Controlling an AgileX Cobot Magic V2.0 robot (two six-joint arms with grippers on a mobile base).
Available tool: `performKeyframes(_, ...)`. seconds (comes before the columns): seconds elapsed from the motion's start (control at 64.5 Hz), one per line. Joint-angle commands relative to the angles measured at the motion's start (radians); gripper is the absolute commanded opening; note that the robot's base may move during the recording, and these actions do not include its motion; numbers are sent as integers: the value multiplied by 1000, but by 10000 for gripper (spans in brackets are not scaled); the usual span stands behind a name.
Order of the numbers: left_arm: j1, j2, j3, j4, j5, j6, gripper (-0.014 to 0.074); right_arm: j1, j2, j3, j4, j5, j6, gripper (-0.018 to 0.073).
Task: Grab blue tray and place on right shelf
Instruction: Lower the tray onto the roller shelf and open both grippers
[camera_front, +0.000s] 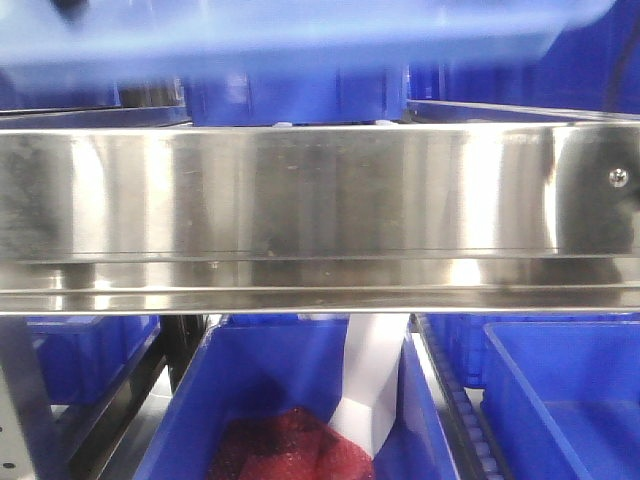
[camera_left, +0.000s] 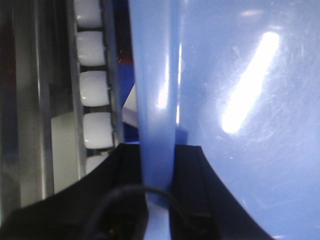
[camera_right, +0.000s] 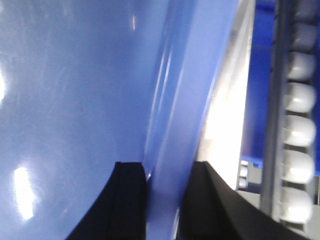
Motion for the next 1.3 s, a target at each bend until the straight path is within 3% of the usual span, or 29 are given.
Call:
performKeyframes(0.0,-1,-7,-34,6,52,13,-48,0,4,-39,11,-62,-28,58)
performKeyframes(0.248,-1,46,-34,6,39,19,-10,0,82,-39,10,-68,-28,98)
performKeyframes(0.388,-1,59,-34,6,35,31,181,0,89,-39,10,-68,-28,354)
performKeyframes(0.481,-1,59,-34,6,21,31,392,0,88,-39,0,-64,-27,555)
performKeyframes(0.559,-1,59,-34,13,21,31,533,0,82,-39,-18,-62,-26,644)
performKeyframes(0.621,-1,59,-34,24,34,31,590,0,74,-39,-27,-60,-23,626)
performKeyframes(0.869,-7,3,-32,38,63,53,576,6,-7,-35,-30,-64,-16,618)
performKeyframes(0.962,-27,-81,1,39,19,65,568,18,-68,-5,-35,-74,-16,550)
performKeyframes(1.055,-36,-197,82,39,-83,67,497,30,-133,50,-48,-110,-16,421)
performKeyframes(1.195,-37,-424,283,23,-254,67,284,39,-278,194,-50,-208,-16,169)
performKeyframes(1.288,-37,-573,426,23,-364,86,139,39,-379,304,-50,-290,-16,49)
